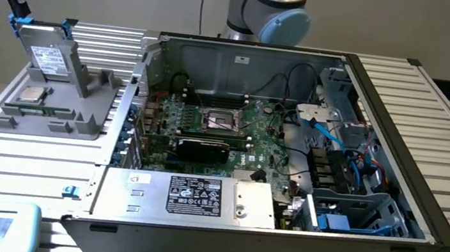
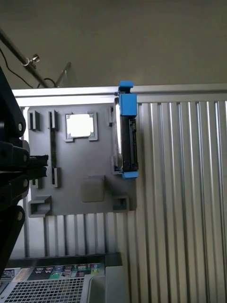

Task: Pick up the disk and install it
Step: 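Reach for the disk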

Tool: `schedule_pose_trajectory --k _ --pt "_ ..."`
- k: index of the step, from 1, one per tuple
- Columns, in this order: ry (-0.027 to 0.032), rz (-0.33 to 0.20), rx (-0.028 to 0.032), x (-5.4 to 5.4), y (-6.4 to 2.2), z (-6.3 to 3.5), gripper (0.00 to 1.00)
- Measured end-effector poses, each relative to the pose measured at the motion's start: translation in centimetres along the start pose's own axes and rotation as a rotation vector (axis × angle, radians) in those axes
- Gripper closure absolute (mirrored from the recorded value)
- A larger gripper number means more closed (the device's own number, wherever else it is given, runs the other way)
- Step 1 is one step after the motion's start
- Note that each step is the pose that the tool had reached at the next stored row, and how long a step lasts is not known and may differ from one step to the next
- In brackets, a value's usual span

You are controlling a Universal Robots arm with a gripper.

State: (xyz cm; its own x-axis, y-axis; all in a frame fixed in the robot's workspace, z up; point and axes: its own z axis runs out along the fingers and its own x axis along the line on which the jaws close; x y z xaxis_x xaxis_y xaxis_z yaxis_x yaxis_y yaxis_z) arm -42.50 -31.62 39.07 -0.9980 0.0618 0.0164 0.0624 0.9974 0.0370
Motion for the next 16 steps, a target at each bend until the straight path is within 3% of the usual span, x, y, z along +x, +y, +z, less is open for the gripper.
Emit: schedule_pose_trajectory --k 3,9,16 --pt "0.0010 0.000 -0.0004 0.1 0.52 0.10 0.89" --pt "0.0010 0.000 -0.0004 0.5 3.10 0.26 0.89" --pt "0.0011 0.000 -0.0003 2.6 5.04 0.53 0.89"
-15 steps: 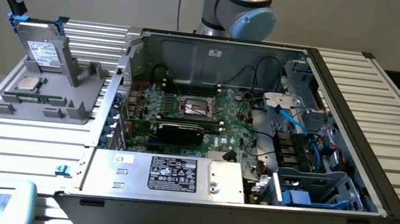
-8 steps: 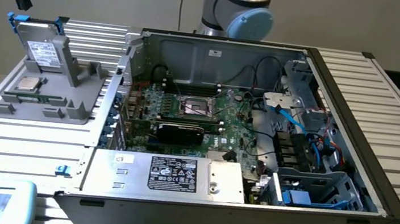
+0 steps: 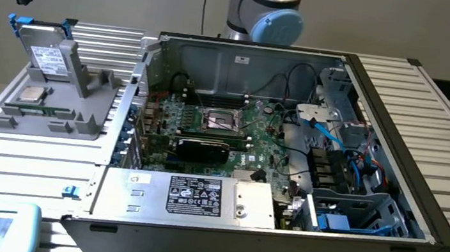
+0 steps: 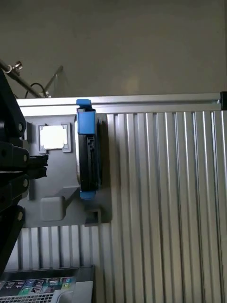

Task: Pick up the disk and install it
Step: 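Reach for the disk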

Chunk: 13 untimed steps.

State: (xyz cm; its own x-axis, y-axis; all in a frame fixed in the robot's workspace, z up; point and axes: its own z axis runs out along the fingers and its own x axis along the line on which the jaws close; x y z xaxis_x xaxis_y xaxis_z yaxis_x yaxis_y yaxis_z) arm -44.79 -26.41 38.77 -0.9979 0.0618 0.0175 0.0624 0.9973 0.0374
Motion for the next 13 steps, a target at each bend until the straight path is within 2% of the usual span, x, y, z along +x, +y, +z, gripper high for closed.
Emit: schedule_pose_trajectory --k 5,13 --pt "-0.0004 0.000 -0.0001 1.1 1.73 0.23 0.89" --pt "-0.0001 0.000 -0.0001 3.1 3.69 0.46 0.89"
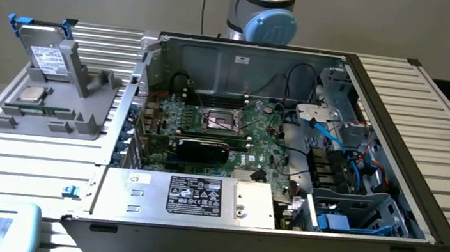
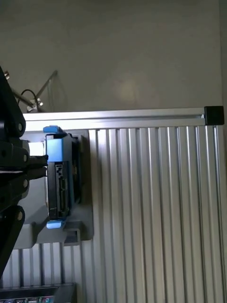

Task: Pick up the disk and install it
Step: 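Reach for the disk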

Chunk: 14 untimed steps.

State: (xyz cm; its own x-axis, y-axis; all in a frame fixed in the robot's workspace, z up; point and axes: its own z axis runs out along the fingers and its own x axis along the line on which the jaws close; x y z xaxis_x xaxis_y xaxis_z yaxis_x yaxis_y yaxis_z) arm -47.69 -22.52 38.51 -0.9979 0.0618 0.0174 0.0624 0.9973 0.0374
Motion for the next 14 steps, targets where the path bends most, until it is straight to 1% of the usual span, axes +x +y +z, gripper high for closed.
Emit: schedule_pose_trajectory --k 2,6,9,11,14 --pt "-0.0001 0.000 0.0000 0.42 0.35 0.05 0.89" --pt "0.0002 0.000 -0.0007 0.45 0.37 0.04 0.89" --pt "0.0002 0.000 -0.0030 0.44 0.10 0.04 0.89" --pt "0.0004 0.000 -0.0038 0.43 -0.13 0.02 0.89" --pt "0.0006 0.000 -0.0039 0.42 -0.18 0.03 0.89"
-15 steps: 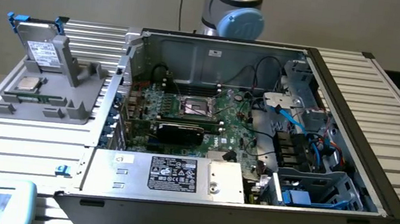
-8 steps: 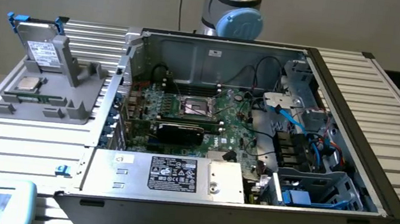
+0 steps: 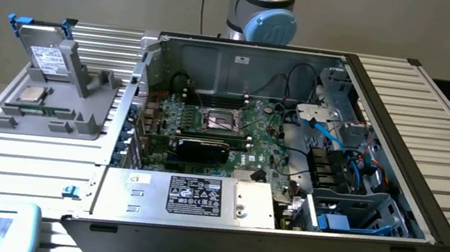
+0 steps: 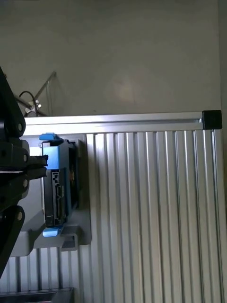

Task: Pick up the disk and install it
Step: 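Reach for the disk, then pick up the disk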

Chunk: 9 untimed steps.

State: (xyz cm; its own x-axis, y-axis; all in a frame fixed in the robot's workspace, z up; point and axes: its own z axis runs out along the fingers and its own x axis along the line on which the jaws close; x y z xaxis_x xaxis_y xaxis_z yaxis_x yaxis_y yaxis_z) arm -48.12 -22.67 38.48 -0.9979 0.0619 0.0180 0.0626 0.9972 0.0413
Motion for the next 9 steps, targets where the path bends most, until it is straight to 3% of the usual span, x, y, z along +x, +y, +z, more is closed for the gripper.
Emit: schedule_pose_trajectory --k 9 --pt "0.0000 0.000 0.0000 0.00 -0.08 0.02 0.89"
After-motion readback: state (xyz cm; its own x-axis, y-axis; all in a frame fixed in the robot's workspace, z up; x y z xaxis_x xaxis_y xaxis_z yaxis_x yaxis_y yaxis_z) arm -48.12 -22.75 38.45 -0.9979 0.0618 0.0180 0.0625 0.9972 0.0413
